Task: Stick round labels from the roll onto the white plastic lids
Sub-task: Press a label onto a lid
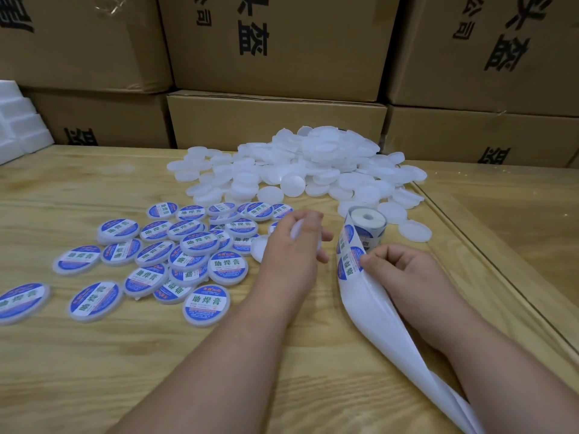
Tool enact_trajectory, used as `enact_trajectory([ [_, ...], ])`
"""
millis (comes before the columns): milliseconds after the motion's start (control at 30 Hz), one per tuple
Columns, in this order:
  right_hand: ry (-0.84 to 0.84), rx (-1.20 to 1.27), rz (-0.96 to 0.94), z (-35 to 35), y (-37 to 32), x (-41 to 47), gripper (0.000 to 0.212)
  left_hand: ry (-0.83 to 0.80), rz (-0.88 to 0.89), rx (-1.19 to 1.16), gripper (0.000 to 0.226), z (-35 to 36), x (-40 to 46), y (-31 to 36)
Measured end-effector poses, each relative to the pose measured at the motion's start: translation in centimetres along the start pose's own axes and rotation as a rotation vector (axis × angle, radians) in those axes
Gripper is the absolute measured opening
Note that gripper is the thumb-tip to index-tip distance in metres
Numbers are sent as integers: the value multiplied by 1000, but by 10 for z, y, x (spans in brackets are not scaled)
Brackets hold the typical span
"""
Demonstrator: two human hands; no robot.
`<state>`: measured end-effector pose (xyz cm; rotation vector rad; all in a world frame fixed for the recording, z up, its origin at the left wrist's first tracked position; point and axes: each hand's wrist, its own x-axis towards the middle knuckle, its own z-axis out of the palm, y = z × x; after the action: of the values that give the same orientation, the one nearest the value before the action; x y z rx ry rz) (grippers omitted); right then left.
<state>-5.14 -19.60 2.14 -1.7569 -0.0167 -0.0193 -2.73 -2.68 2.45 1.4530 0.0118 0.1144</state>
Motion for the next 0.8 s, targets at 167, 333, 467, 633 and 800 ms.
enact_trajectory([
  [167, 41, 51, 22, -1, -2, 1, 23, -259, 94, 183, 17, 6, -8, -6],
  [333, 18, 79, 17, -2, -3, 0, 25, -343, 122, 242, 28, 5, -9, -7],
  [467, -14, 90, 17, -4, -3, -1, 24, -317, 148, 275, 26, 4, -8, -8],
  [633, -46, 82, -7, -4, -1, 1, 14, -265, 201, 328, 16, 4, -7, -10],
  [800, -14, 53, -32, -1, -1, 1, 16, -230, 190, 324, 18, 6, -5, -11],
])
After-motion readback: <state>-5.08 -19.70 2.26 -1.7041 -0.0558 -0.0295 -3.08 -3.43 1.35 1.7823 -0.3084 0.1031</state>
